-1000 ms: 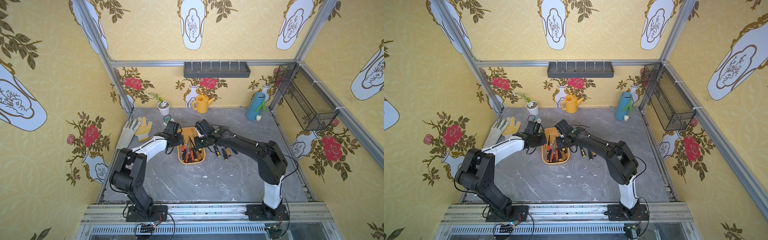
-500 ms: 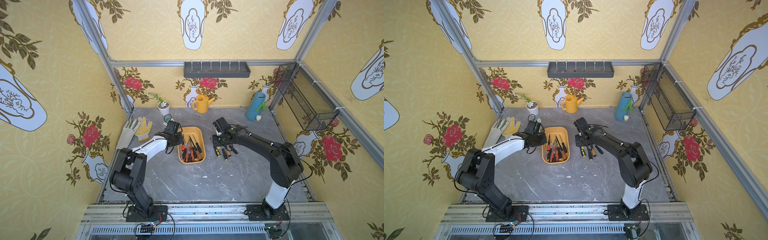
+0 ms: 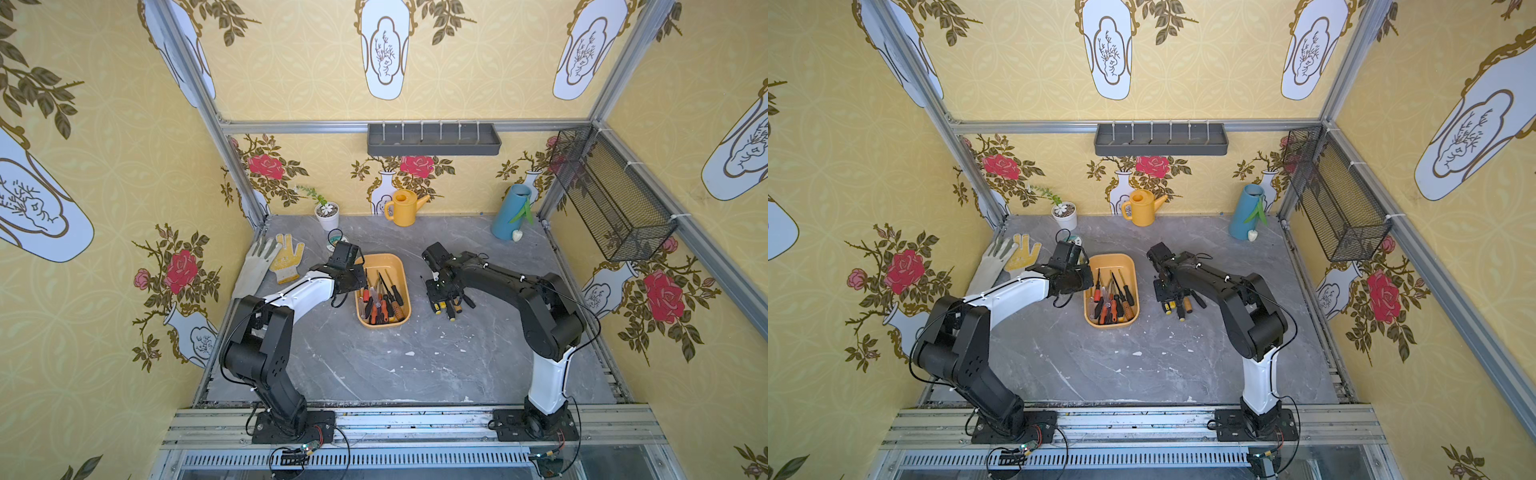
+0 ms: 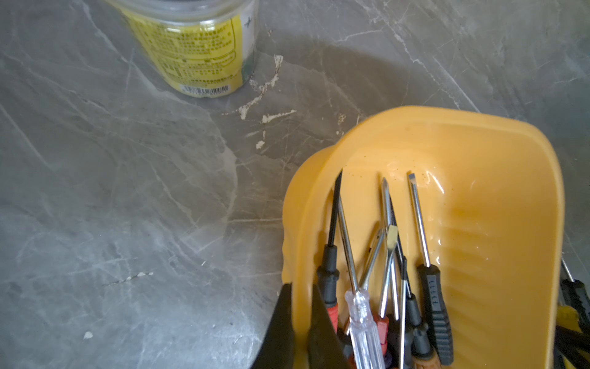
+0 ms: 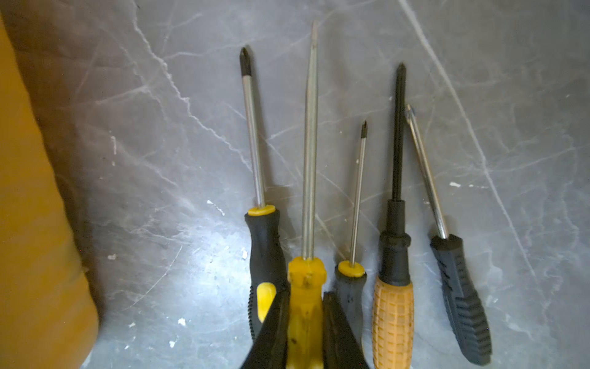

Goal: Take out the screwdriver from the storage box
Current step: Place the screwdriver at the center of the board, then pick up the screwdriver from the storage box.

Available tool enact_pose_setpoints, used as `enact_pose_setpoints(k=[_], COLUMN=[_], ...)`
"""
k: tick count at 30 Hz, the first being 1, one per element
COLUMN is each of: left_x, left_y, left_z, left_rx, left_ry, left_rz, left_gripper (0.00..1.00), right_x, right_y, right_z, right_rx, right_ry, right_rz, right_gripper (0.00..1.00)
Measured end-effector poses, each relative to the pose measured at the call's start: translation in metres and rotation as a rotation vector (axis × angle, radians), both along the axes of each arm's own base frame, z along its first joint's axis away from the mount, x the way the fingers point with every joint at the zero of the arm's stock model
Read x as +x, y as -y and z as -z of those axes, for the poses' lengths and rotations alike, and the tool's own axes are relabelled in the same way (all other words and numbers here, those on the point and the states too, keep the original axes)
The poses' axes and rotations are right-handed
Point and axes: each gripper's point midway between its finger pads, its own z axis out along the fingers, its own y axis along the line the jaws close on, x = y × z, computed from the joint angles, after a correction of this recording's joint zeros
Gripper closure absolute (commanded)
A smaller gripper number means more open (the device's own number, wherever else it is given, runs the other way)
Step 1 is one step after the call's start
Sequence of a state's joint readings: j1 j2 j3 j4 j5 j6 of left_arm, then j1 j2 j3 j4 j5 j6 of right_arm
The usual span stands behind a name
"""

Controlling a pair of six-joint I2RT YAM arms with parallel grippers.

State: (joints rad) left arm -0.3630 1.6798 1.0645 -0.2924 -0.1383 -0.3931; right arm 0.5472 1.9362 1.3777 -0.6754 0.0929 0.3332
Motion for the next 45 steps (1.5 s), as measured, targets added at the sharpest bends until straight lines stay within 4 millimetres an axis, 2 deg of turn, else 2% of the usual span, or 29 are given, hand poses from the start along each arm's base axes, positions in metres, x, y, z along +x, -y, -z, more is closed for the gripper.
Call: enact_pose_setpoints(k=[2,7,18,22,26,31,35,39,42,45], left_x=[0.0,0.0,-0.001,-0.001,-0.002,-0.002,-0.002,-0.002,-0.002,-0.002], left_y=[0.0,0.0,0.0,0.0,0.0,0.0,0.0,0.0,0.0,0.0], left_z=[0.0,0.0,0.002,0.003,0.004,0.004,0.004,0.004,0.004,0.004], left_rx=[0.0,0.0,-0.004,-0.004,-0.005,-0.005,-0.005,-0.006,-0.009,-0.009], left_ry=[0.0,0.0,-0.008,-0.01,-0.011,-0.011,-0.012,-0.012,-0.013,-0.013], left_rz=[0.0,0.0,-0.005,-0.005,-0.006,-0.007,-0.008,-0.009,-0.013,-0.013], left_gripper=[1.0,1.0,1.0,1.0,1.0,1.0,1.0,1.0,1.0,1.0], right_x=[0.0,-0.001,-0.003,-0.002,-0.003,-0.004,-0.01,-0.017,-0.02,-0.024], right_y=[0.002,0.003,0.003,0.0,-0.008,-0.032,-0.062,-0.096,-0.119,-0.135], right_z=[0.003,0.007,0.008,-0.004,-0.024,-0.057,-0.078,-0.098,-0.104,-0.099], right_rx=[-0.004,-0.009,-0.007,0.008,0.03,0.071,0.102,0.149,0.212,0.236], right_ry=[-0.008,-0.018,-0.019,0.007,0.055,0.131,0.181,0.225,0.228,0.207], right_rz=[0.005,0.011,0.014,0.008,-0.007,-0.062,-0.136,-0.221,-0.264,-0.293], right_gripper=[0.86,0.62,0.49,0.46,0.4,0.31,0.21,0.18,0.18,0.19])
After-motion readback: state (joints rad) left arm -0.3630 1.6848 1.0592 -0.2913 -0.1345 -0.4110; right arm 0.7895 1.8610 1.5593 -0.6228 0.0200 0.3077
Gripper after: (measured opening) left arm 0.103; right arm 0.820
